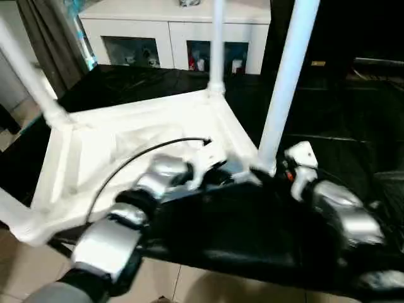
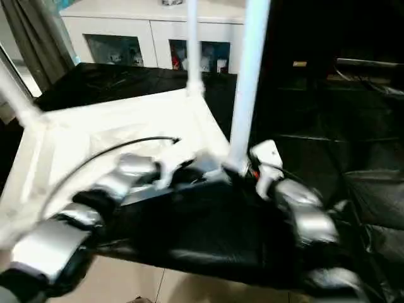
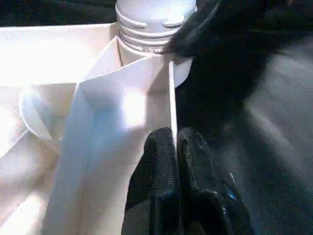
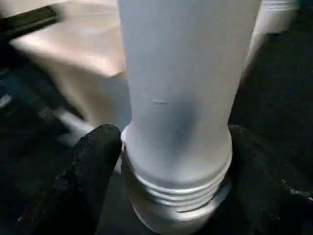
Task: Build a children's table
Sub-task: Rotate leg to tighten
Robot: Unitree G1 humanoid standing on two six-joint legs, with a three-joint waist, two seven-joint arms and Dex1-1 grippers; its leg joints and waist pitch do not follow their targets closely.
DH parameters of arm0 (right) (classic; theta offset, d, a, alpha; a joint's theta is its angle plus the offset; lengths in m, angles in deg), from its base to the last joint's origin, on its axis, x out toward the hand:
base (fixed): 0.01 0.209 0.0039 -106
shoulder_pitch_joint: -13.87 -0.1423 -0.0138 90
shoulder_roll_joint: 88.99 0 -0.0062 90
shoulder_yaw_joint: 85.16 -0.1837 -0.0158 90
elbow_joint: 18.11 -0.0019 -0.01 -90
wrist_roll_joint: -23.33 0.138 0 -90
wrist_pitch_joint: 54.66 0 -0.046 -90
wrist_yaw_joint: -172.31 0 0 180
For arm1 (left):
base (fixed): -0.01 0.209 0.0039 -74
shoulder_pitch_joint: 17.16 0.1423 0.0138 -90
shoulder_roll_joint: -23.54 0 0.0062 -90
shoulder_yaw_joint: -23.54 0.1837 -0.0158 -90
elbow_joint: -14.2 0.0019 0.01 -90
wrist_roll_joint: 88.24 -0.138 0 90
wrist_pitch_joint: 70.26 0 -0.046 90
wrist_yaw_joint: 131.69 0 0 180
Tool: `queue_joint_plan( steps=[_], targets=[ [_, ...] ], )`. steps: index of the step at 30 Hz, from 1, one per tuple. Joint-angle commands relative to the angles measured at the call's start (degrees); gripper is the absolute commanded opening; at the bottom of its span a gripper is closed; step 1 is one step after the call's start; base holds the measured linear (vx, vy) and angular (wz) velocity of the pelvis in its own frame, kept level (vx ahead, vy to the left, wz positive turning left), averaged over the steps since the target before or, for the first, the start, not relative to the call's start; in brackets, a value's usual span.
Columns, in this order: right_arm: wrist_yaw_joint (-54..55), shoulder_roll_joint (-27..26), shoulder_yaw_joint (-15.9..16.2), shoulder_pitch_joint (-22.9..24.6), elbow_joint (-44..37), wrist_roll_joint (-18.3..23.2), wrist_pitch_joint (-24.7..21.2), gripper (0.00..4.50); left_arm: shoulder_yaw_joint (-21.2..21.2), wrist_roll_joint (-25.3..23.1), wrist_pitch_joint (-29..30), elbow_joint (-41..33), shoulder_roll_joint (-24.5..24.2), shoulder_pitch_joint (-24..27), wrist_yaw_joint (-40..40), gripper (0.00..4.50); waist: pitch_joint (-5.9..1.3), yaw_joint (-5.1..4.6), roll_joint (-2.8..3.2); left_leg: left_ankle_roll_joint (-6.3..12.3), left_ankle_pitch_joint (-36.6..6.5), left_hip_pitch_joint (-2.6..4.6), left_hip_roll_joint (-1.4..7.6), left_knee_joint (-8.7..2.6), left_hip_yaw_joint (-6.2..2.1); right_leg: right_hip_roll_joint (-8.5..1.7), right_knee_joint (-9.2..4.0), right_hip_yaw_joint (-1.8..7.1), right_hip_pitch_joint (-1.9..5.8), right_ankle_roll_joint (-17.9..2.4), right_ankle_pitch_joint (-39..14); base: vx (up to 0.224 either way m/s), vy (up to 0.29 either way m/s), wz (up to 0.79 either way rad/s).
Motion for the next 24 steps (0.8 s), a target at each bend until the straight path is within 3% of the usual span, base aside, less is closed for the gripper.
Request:
queue_joint_plan(
  steps=[1,6,9,16,19,24],
  targets=[
    [-4.66,0.77,1.55,0.17,-3.2,1.8,-1.44,3.62,0.73,1.62,-1.3,-1.83,-0.2,0.64,5.59,0.0,-3.87,0.27,-1.34,10.21,-5.16,0.18,4.07,-3.15,-2.18,-6.14,-4.4,3.58,3.54,-8.44,-10.74,0.0,0.0,0.0],
    [-9.57,3.9,2.19,0.87,-5.52,2.94,-3.13,3.62,0.86,2.21,-1.34,-3.79,-2.93,1.96,12.16,0.0,-3.91,1.14,-1.22,9.29,-4.88,0.36,4.38,-3.18,-2.15,-6.3,-4.29,3.74,3.25,-8.82,-10.64,0.0,0.0,0.0],
    [-10.5,4.25,2.53,0.92,-5.44,2.8,-3.56,3.46,0.8,2.62,-1.03,-4.76,-3.34,2.45,13.69,0.0,-3.8,1.33,-1.32,8.35,-5.57,0.33,4.28,-3.29,-2.12,-6.34,-4.45,3.71,3.33,-8.61,-12.18,0.0,0.0,0.0],
    [-11.76,3.61,3.42,1.87,-7.23,3.38,-5.72,2.88,0.62,3.04,-0.61,-5.8,-3.23,2.93,14.28,0.0,-3.9,1.39,-1.42,8.36,-4.6,0.29,4.33,-3.27,-2.18,-6.3,-4.32,3.74,3.3,-8.03,-11.68,0.0,0.0,0.0],
    [-10.43,2.57,3.12,2.32,-7.31,3.34,-5.96,2.72,0.11,3.07,-0.71,-5.7,-2.6,2.76,12.45,0.0,-3.82,1.37,-1.47,8.0,-5.01,0.32,4.15,-3.26,-2.09,-6.26,-4.56,3.7,3.26,-7.71,-12.95,0.0,0.0,0.0],
    [1.36,-1.28,1.66,1.38,-2.55,-0.82,-4.74,2.67,-0.34,0.42,-0.7,-3.22,-0.24,0.93,-0.47,0.0,-3.69,0.8,-1.56,6.16,-5.79,0.44,4.15,-3.48,-2.25,-6.19,-4.74,3.62,2.92,-7.29,-15.19,0.0,0.0,0.0]
  ],
)
